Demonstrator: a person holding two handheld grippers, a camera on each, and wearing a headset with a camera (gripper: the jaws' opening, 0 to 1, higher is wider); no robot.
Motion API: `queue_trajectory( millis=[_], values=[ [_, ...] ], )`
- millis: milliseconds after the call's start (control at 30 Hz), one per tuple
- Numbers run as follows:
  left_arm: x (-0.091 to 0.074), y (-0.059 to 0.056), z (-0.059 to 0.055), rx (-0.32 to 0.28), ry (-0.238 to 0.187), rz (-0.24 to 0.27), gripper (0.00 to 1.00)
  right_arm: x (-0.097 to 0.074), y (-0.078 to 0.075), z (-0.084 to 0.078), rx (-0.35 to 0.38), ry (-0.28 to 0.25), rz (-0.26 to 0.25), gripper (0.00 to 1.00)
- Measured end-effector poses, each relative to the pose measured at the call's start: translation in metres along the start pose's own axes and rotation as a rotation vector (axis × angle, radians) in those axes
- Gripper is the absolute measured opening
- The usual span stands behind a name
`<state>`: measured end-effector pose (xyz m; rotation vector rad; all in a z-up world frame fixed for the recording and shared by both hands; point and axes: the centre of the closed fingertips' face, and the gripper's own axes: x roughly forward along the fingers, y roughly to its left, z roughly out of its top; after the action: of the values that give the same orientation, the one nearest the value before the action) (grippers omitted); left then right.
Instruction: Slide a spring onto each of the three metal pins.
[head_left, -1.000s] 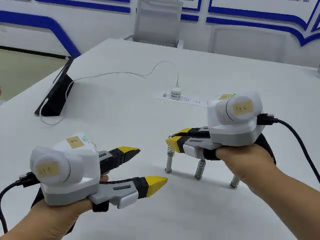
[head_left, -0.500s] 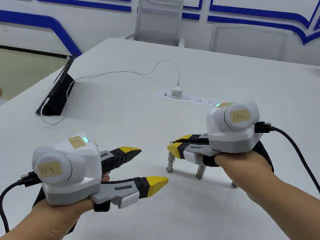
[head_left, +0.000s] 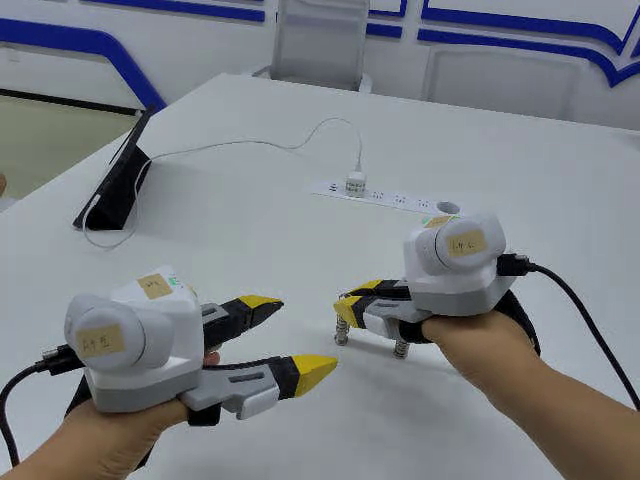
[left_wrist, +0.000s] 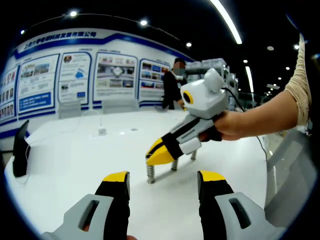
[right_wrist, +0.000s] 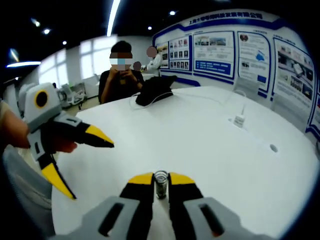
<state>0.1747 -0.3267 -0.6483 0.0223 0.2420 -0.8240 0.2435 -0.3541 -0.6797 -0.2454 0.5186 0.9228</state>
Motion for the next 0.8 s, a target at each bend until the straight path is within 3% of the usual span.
queue_trajectory(
  millis=[433,800],
  values=[
    [0.001,-0.001,0.000,0.000,0.002,0.000,0.55,0.004,0.001,-0.013,-0.003,0.042,-0.005,0.12],
    [0.001,-0.001,0.000,0.004,0.003,0.002,0.56,-0.002,0.002,-0.013,-0.016,0.044,-0.009,0.16]
  ],
)
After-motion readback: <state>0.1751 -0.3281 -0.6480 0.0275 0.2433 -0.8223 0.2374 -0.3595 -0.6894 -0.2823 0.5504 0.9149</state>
